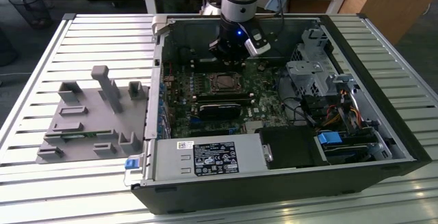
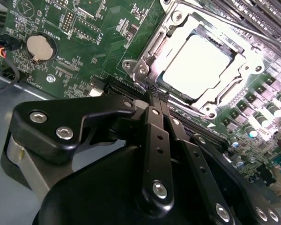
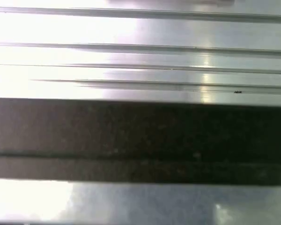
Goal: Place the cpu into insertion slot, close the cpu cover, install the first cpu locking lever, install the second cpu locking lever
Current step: 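Install the first cpu locking lever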
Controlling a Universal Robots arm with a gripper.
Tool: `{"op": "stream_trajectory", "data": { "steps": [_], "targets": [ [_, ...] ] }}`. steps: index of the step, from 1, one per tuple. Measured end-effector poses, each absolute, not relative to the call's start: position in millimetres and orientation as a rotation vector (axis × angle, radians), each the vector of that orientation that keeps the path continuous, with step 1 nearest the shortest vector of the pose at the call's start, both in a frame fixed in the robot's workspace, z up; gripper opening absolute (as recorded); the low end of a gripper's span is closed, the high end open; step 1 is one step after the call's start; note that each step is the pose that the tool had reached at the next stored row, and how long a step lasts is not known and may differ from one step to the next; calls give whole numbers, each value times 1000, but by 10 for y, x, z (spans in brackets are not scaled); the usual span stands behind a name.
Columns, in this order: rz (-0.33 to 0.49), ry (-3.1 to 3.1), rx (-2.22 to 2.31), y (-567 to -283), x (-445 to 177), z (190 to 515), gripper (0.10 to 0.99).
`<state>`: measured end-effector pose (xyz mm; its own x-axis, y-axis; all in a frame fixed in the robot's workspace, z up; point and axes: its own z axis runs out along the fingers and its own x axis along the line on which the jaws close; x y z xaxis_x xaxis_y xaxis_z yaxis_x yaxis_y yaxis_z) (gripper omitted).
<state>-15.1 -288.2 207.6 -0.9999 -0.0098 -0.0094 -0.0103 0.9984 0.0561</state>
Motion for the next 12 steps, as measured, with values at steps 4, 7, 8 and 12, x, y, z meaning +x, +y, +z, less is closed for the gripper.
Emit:
{"op": "stream_trajectory", "data": {
  "steps": [4,7,8,12],
  "targets": [
    [88,3131,-16,-2888,-151,2077,122],
    [88,3131,-16,-2903,-151,2075,122],
    [88,3131,-16,-2907,-151,2075,122],
    [88,3131,-16,-2922,-150,2075,122]
  ]
}}
